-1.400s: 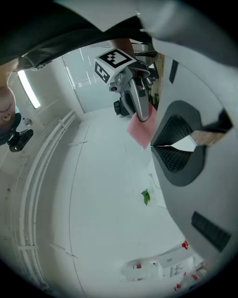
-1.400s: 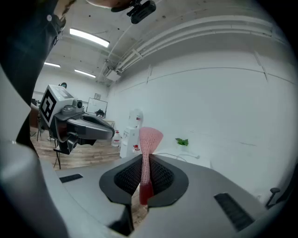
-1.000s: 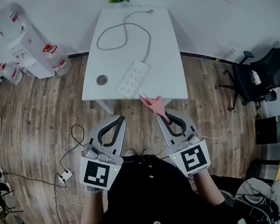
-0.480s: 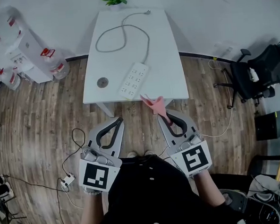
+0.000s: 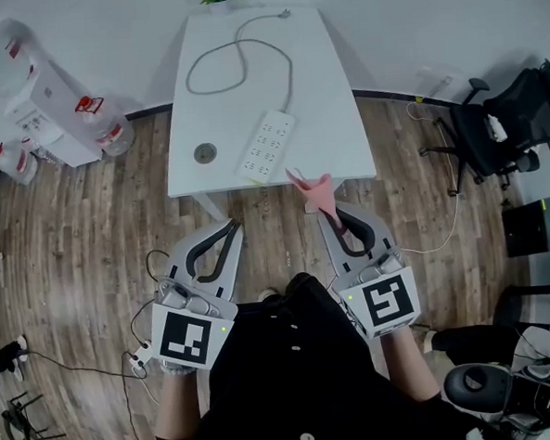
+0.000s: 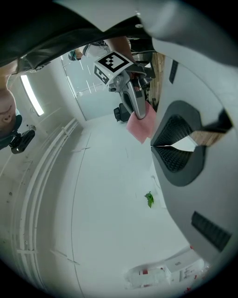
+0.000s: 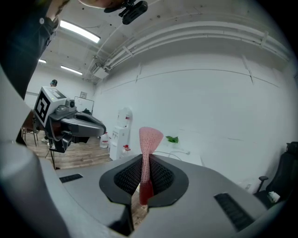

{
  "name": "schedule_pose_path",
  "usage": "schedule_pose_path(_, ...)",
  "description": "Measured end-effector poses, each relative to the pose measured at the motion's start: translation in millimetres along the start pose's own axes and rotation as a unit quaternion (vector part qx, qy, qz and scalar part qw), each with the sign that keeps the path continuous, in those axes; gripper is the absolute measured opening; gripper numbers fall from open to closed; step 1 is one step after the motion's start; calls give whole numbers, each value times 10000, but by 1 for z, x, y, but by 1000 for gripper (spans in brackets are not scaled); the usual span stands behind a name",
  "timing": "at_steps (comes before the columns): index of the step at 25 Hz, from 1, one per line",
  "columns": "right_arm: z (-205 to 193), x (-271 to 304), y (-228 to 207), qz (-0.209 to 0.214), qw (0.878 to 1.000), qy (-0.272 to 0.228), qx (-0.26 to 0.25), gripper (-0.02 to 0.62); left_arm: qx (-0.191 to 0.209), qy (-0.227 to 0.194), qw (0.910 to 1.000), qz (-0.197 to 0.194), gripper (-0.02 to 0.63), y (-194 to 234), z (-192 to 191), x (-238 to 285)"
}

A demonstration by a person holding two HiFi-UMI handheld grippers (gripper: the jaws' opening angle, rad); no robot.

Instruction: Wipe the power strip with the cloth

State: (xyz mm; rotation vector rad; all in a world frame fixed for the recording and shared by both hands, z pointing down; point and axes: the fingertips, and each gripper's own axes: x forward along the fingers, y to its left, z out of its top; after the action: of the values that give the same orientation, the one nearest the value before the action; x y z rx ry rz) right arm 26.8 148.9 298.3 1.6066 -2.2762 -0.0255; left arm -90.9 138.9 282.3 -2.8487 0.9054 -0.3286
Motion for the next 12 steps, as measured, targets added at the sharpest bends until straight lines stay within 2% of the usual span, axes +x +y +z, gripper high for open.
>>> schedule_pose_path(12,-7,16,-21,-150,9999,73,30,48,131,-105,9998,62,15,16,2,21)
